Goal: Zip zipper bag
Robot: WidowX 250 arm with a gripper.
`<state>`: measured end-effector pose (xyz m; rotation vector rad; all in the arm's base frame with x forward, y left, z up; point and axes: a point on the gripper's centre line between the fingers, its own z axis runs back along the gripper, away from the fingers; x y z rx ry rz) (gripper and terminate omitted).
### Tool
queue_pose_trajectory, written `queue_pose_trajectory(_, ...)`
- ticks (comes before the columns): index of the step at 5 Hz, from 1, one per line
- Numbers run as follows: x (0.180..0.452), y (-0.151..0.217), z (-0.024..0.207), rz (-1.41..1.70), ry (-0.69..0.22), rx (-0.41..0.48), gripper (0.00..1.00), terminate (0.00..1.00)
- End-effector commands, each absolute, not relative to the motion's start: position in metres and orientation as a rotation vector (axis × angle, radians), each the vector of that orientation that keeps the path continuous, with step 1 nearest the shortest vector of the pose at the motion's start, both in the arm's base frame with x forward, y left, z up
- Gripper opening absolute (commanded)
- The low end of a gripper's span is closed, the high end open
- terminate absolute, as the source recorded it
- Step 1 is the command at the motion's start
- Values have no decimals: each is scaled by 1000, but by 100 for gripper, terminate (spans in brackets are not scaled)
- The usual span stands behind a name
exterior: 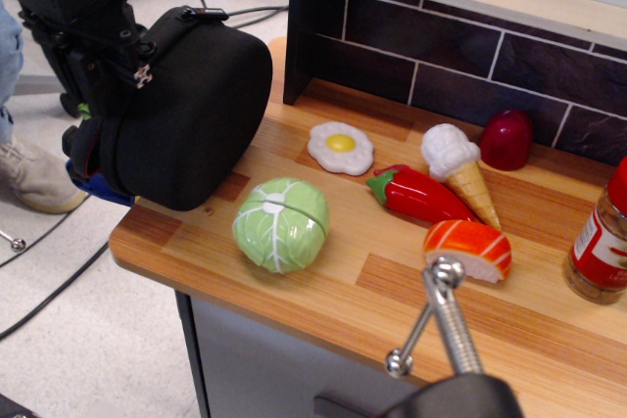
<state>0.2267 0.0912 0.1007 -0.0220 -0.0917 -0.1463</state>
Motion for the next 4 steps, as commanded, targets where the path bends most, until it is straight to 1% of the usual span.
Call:
queue_pose_trajectory(1,216,97,82,-136,-42,75,0,0)
queue_pose_trajectory(2,205,102,59,-90,77,75,0,0)
queue_pose_trajectory(3,191,109,41,-59,103,-6,0,0)
queue_pose_trajectory(4,184,107,33,-65,113,-37,0,100)
